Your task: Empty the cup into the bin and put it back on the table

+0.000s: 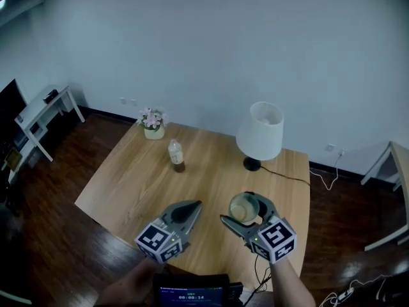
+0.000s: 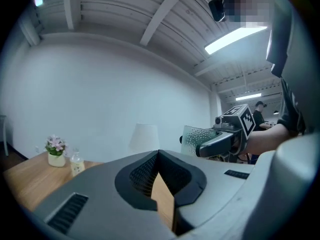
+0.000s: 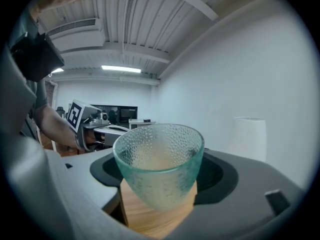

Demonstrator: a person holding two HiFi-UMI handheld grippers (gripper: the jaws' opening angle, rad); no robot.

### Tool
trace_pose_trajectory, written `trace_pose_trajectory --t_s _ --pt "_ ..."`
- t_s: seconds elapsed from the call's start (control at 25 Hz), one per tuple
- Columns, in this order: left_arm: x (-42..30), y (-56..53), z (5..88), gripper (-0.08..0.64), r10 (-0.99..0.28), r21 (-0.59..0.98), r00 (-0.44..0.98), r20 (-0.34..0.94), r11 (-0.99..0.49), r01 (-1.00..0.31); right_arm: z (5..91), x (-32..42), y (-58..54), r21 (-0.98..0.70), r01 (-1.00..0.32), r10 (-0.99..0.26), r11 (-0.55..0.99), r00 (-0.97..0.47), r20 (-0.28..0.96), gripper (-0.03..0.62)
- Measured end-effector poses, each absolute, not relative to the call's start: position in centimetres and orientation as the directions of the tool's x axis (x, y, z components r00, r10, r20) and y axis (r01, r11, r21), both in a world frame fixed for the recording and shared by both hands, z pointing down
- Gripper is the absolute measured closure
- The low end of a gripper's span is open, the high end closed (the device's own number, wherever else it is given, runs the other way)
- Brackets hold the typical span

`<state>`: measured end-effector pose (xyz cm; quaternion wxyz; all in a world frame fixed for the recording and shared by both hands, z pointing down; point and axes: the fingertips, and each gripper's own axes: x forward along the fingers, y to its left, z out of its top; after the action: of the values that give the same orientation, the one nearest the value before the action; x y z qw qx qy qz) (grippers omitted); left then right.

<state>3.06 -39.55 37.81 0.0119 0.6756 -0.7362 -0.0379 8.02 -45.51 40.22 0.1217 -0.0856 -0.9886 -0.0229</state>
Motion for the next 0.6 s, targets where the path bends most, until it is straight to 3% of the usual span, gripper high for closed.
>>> trace_pose_trajectory --t_s 0.6 --pt "-4.2 -23.0 36.5 0.56 -0.854 0.061 -0.507 -0.115 0.503 -0.862 39.1 -0.7 -31.9 0.02 0.529 0.508 0.848 -0.824 0.251 0.195"
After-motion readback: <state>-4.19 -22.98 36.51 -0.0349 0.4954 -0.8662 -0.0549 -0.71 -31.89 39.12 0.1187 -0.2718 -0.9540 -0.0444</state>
